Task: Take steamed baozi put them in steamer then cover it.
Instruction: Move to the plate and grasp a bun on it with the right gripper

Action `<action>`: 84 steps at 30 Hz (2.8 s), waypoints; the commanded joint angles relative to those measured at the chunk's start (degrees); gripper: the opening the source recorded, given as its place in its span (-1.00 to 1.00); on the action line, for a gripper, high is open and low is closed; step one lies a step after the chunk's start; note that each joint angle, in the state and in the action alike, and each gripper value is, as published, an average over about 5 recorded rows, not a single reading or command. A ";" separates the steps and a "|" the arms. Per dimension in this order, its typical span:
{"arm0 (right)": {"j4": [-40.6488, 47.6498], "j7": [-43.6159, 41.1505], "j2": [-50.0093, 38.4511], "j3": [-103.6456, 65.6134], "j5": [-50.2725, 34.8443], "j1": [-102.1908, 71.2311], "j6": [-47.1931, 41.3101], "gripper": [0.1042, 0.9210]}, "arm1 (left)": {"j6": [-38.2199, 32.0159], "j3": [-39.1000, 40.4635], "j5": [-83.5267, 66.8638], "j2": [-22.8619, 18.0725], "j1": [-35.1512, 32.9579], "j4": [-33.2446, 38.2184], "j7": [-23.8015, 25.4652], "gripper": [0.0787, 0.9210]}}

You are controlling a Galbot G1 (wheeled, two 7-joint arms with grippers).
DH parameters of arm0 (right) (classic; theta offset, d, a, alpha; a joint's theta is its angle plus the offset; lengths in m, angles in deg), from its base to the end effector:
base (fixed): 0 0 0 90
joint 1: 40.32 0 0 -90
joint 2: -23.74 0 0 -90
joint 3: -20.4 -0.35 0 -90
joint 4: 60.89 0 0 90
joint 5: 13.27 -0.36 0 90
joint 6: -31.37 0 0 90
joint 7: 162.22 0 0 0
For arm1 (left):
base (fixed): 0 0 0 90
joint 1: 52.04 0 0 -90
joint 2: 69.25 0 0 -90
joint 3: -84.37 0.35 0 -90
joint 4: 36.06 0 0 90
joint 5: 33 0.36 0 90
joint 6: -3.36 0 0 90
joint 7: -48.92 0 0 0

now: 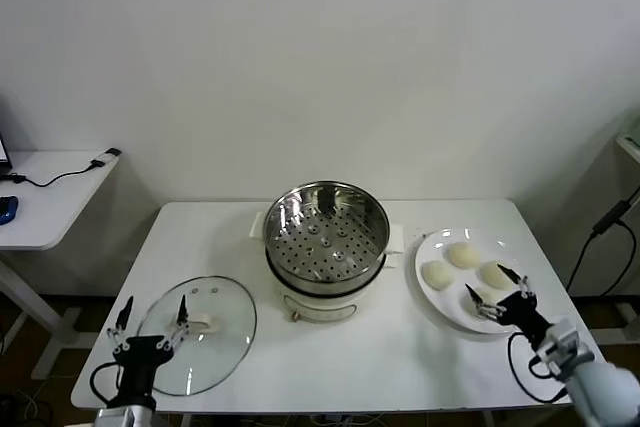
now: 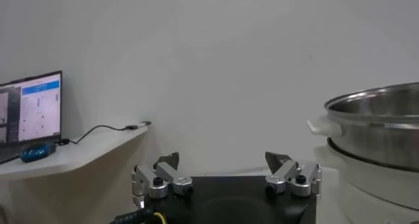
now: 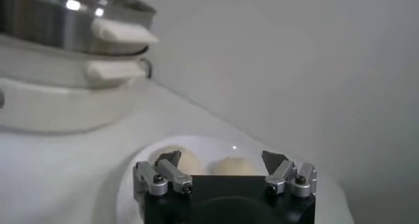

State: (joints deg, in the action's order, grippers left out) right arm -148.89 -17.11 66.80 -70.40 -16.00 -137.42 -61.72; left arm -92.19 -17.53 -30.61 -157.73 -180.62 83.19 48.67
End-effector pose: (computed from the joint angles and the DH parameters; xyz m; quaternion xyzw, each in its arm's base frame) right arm 0.3268 -0.2683 -0.2865 0.2758 -0.8793 0.3305 0.2036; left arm 0.1328 0.0694 -0.3264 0.0747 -0.9923 -0.0931 0.0329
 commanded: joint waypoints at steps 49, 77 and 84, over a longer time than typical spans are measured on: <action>66.77 -32.32 21.21 62.19 30.00 70.01 13.68 0.76 | 2.20 -0.79 1.34 0.68 3.07 -3.27 -0.01 0.77; 69.03 -33.12 22.14 57.53 32.44 71.61 15.48 0.48 | 1.28 -0.74 1.29 0.51 1.37 -3.28 -0.08 0.77; 60.73 -35.56 18.05 66.79 21.44 76.07 15.43 0.47 | 0.97 -0.94 0.84 0.62 0.62 -2.90 -0.09 0.77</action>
State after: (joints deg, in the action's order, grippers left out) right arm -82.48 -51.23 87.31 -10.07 13.44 -64.72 -46.45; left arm -91.07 -18.38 -29.48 -157.20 -179.55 80.11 48.59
